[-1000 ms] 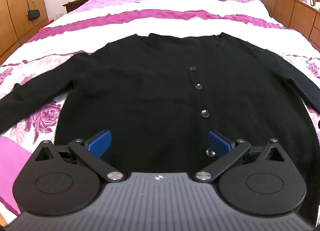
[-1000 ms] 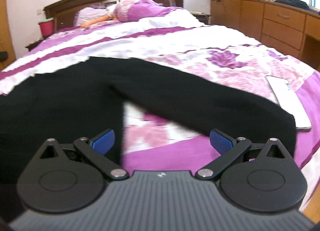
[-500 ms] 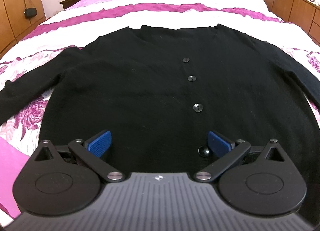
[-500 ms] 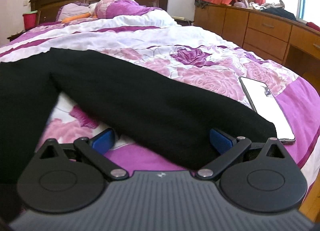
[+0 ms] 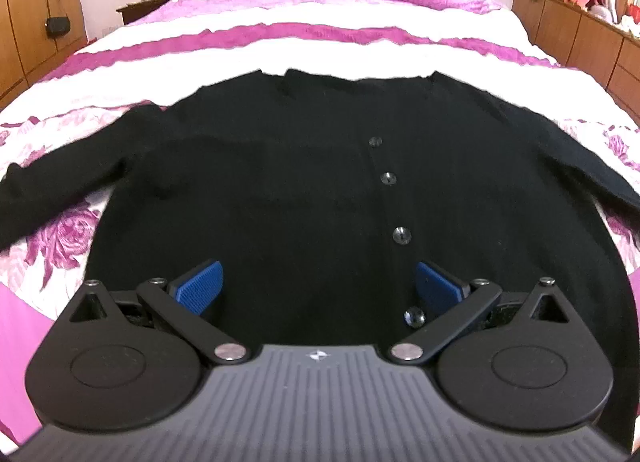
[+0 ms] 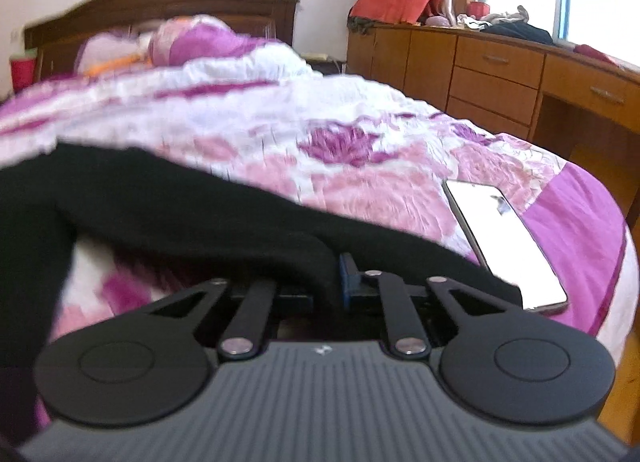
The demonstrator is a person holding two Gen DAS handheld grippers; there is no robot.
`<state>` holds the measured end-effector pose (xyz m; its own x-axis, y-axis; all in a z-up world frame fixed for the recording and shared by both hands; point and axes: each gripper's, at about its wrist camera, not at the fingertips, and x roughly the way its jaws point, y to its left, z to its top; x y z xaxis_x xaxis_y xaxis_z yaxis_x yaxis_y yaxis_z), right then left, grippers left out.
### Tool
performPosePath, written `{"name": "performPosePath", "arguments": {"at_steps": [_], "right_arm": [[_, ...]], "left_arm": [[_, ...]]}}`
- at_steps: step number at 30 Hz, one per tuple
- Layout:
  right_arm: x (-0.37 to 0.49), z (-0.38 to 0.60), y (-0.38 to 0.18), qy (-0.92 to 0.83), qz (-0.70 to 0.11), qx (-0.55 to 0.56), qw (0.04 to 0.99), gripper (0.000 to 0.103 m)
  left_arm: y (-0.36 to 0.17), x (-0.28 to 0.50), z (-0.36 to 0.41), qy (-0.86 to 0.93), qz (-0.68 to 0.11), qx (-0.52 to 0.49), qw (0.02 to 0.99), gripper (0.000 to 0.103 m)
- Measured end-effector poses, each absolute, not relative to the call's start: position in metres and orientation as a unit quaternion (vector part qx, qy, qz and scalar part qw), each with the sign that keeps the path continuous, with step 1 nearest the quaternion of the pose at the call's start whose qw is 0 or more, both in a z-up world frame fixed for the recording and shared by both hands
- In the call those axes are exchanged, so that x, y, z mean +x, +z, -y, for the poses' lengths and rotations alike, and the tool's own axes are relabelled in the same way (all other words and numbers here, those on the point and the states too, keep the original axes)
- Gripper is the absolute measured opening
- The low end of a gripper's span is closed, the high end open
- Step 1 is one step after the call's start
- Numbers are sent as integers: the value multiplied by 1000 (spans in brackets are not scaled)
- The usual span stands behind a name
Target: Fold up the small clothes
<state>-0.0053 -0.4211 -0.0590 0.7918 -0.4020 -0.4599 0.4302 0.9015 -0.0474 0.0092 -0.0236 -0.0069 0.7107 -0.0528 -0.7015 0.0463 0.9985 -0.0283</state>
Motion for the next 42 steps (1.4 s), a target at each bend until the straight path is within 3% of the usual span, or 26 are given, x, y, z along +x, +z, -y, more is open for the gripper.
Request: {"name": "performPosePath", "arguments": {"at_steps": [11, 22, 30, 38, 42], "right_arm": [[9, 390, 1, -126, -138, 115, 976, 12], [46, 292, 43, 1, -95, 89, 992, 12], [80, 218, 19, 70, -148, 24, 986, 12], [110, 169, -34, 111, -261, -17, 959, 14], [96, 156, -45, 96, -262, -41, 959, 22]], "left_arm": [[3, 13, -5, -9, -365, -31, 931, 103], [9, 19, -42, 12, -347, -57, 936, 103], [5, 26, -71, 28, -346, -62, 936, 103], [-2, 31, -83, 27, -351, -71, 933, 103], [-4, 32, -82, 25, -353, -73, 932, 103]]}}
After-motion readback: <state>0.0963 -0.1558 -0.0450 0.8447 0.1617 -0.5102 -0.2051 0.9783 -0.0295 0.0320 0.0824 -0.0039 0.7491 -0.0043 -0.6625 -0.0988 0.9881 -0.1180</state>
